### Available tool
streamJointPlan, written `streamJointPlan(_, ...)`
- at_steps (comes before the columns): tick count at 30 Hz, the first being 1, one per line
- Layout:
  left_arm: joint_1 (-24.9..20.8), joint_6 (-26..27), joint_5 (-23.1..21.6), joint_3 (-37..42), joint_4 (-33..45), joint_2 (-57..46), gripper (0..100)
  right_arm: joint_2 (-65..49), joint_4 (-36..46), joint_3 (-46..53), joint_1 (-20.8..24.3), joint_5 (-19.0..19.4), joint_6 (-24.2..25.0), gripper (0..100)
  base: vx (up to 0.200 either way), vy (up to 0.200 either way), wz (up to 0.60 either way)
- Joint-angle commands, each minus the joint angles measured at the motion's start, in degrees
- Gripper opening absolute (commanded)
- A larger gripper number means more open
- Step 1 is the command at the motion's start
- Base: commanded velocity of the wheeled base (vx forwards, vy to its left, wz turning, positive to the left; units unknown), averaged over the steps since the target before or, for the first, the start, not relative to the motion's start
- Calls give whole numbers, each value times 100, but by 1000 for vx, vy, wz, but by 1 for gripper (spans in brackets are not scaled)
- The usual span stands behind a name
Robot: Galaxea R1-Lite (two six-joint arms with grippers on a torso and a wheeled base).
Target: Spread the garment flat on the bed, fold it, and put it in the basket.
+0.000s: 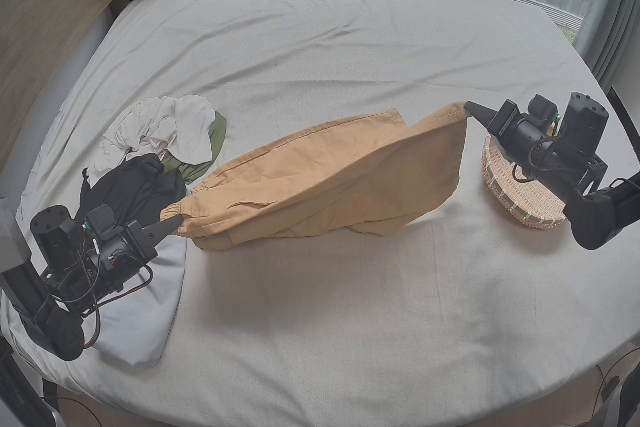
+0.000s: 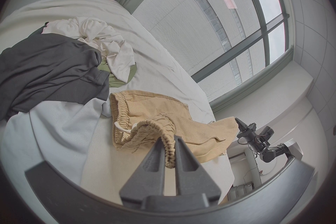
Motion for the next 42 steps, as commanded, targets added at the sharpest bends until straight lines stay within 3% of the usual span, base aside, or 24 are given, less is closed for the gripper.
streamJointPlan(1,-1,-1,4,-43,-3,152,0,243,-14,-131,-15,6,-1,0,0,0,0)
streamJointPlan(12,-1,-36,425,-544,-3,715,0,1271,-84,-1221,29,59,-19,0,0,0,0)
streamJointPlan(18,-89,-466,707,-983,6,838,0,1684,-49,-1819,29,59,-36,0,0,0,0)
streamJointPlan(25,-203,-528,830,-1396,6,1101,0,1956,-110,-2003,29,50,-63,0,0,0,0)
streamJointPlan(26,-238,-537,856,-1467,14,1128,100,1956,-128,-1995,20,50,-80,0,0,0,0)
streamJointPlan(28,-238,-563,847,-1572,32,1181,100,1956,-224,-2003,2,41,-107,0,0,0,0)
streamJointPlan(29,-238,-581,856,-1599,41,1207,100,1956,-356,-2003,-15,50,-124,100,0,0,0)
streamJointPlan(36,-194,-642,1190,-1704,23,1277,100,1842,-444,-1801,-86,15,-133,100,0,0,0)
streamJointPlan(42,-326,-633,1172,-1221,23,697,100,1324,-515,-571,20,23,-151,100,0,0,0)
